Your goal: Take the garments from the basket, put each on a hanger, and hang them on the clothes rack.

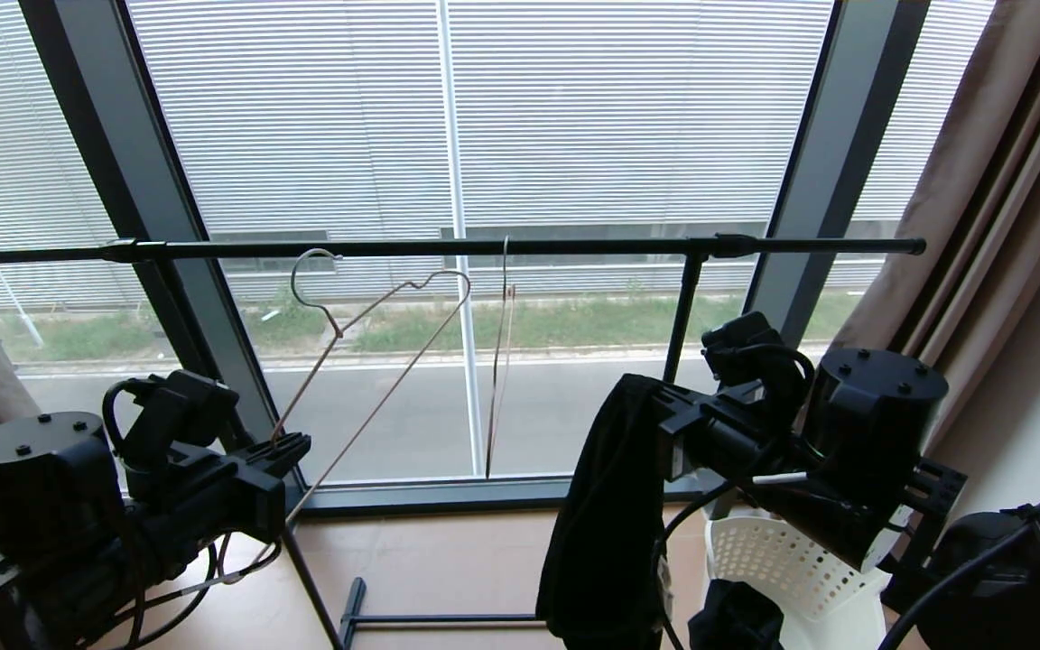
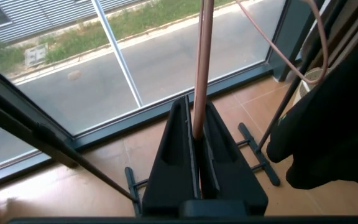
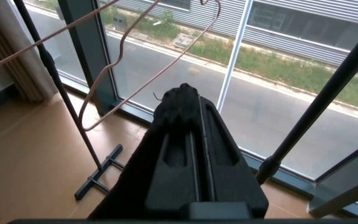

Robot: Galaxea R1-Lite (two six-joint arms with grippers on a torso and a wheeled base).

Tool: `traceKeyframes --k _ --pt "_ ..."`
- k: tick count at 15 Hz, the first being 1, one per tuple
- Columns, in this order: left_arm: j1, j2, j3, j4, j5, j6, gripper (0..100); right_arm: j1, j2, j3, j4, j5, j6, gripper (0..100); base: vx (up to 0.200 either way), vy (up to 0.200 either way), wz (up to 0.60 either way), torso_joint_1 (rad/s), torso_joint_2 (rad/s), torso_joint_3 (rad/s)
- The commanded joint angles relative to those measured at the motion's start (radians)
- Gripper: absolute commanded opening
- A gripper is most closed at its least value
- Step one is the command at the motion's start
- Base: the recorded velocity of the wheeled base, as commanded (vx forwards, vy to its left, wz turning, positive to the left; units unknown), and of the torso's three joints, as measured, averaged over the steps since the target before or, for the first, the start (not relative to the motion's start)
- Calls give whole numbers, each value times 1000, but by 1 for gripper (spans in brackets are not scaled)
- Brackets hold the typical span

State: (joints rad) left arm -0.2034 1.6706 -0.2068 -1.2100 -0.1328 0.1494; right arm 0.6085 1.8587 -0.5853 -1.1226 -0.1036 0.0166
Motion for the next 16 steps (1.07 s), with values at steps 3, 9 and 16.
traceKeyframes --k 3,9,16 --pt "13 52 102 -172 -45 -30 0 -3 5 -4 0 -4 -6 0 0 0 0 0 0 0" --pt "44 52 106 -218 -128 -31 0 -42 10 -5 0 -7 -60 0 0 0 0 0 0 0" --pt "39 57 173 -361 -217 -31 0 -42 40 -7 -2 -93 -118 0 0 0 0 0 0 0"
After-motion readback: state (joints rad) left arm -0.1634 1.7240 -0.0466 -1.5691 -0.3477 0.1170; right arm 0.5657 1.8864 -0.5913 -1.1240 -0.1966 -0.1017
